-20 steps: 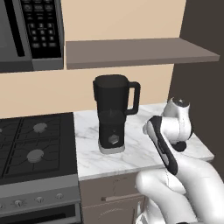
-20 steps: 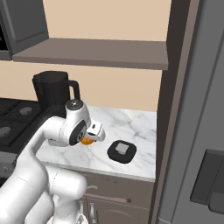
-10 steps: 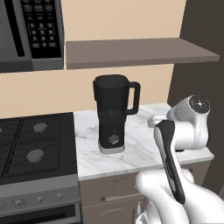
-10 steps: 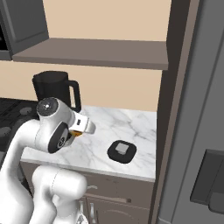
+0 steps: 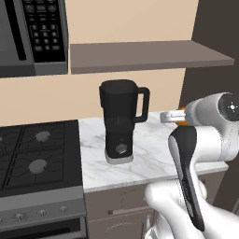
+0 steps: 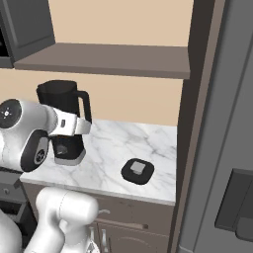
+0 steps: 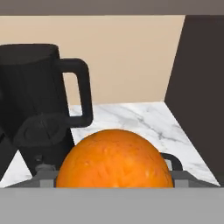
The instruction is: Open the blender lid, put the orange in the blender, close the lid, and start the blender.
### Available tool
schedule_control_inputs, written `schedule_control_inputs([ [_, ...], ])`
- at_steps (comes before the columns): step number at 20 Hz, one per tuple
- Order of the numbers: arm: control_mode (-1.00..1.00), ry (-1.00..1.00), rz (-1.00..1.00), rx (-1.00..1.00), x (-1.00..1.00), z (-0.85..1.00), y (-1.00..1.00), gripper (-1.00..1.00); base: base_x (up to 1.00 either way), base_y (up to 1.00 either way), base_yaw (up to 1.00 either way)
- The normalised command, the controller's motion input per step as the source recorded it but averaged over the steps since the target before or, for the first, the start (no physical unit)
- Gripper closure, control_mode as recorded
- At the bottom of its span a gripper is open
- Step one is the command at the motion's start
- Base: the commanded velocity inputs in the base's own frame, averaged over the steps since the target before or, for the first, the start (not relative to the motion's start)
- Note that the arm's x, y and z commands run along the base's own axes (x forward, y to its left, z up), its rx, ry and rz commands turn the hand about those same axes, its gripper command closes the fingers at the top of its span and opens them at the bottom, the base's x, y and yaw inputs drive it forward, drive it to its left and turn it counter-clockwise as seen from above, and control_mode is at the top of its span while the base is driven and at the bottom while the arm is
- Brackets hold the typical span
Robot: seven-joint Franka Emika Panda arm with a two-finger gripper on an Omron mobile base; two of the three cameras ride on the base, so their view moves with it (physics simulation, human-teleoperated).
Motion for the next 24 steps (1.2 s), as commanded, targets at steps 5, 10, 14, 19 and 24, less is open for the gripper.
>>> schedule_control_inputs([
  [5,-1.00,-0.13,0.00,-0.01,-0.43,0.99,0.29,1.00,0.00,0.00,0.00],
  [10,-1.00,-0.11,0.05,0.00,-0.09,0.78,0.44,1.00,0.00,0.00,0.00],
  [14,-1.00,-0.01,0.09,0.00,0.03,0.38,0.52,1.00,0.00,0.00,0.00],
  [19,-1.00,0.07,0.13,0.02,0.47,0.01,0.39,1.00,0.00,0.00,0.00],
  [24,-1.00,0.04,0.11,0.03,0.60,-0.02,0.15,1.00,0.00,0.00,0.00],
])
